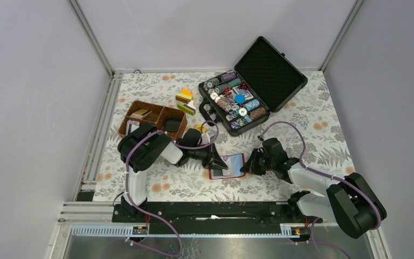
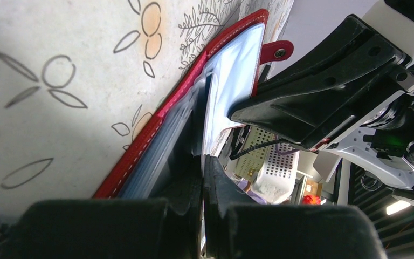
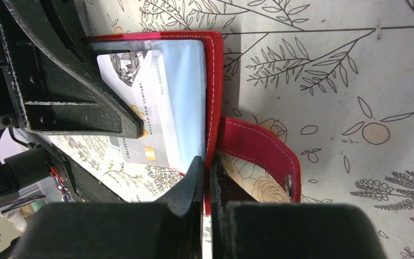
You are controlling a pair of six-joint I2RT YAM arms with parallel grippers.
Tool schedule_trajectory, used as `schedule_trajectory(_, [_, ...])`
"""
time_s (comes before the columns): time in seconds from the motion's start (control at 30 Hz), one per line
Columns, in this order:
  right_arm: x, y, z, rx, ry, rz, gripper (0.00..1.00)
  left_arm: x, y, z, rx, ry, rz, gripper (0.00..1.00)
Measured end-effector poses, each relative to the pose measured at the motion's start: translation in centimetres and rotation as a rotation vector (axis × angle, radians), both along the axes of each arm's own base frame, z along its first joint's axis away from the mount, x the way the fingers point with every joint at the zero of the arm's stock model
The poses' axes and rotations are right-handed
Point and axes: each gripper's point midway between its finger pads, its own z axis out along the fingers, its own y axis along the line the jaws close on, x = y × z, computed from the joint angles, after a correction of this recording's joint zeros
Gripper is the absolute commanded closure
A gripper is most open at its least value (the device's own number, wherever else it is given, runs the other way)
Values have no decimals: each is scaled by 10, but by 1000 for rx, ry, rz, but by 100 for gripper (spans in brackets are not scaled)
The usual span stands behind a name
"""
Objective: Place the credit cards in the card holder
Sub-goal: Insert the credit card into the card holder.
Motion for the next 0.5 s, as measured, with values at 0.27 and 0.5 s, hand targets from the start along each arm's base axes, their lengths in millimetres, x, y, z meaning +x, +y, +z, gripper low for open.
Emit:
schedule_trajectory(0.27, [-1,-1,0,-4,2,-2,100,-1,-3,0,-6,1,-19,100])
schedule_trajectory(0.5, [-1,-1,0,-5,4,-2,100,0,-8,0,1,4,-29,90])
